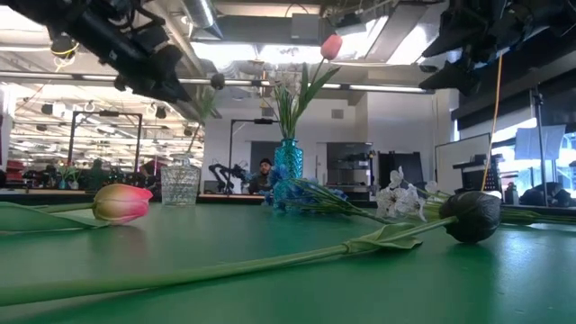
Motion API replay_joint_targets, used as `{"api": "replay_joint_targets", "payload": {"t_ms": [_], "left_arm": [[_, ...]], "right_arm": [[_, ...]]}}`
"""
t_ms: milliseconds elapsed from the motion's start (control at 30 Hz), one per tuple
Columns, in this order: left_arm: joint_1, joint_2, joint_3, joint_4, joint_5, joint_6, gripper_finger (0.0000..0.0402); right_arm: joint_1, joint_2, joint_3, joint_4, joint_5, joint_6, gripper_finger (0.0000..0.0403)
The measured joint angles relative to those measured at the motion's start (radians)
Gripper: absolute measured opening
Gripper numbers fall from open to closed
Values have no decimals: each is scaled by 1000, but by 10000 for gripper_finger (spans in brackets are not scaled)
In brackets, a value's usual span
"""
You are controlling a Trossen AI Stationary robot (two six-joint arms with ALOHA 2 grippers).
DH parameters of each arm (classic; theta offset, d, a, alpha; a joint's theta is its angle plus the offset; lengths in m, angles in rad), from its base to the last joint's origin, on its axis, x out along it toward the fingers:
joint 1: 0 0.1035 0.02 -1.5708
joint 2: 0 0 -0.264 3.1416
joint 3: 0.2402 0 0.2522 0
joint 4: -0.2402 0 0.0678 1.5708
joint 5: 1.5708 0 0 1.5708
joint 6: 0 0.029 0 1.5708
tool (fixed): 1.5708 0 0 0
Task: Sort flowers into vase by color
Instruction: Put the pink tulip into the blue vase
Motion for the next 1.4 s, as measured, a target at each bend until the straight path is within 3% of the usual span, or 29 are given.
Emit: {"api": "replay_joint_targets", "payload": {"t_ms": [200, 400, 500, 667, 933, 1100, 1400], "left_arm": [[-124, -19, 110, -226, 36, -117, 215], [-310, -9, 124, -361, 335, -280, 209], [-444, 19, 124, -452, 403, -388, 209], [-708, 124, 124, -490, 378, -607, 209], [-1037, 417, 124, -318, 342, -911, 208], [-1127, 597, 140, -213, 341, -1041, 208], [-1151, 887, 299, -288, 348, -1065, 208]], "right_arm": [[0, 0, 0, -98, 155, 2, 317], [0, 0, 0, -96, 119, 8, 317], [0, 0, 0, -95, 119, 8, 317], [0, 0, 0, -94, 124, 8, 317], [-1, 0, 0, -93, 128, -8, 317], [0, 0, 0, -93, 127, -28, 317], [0, 0, 0, -92, 127, -54, 317]]}}
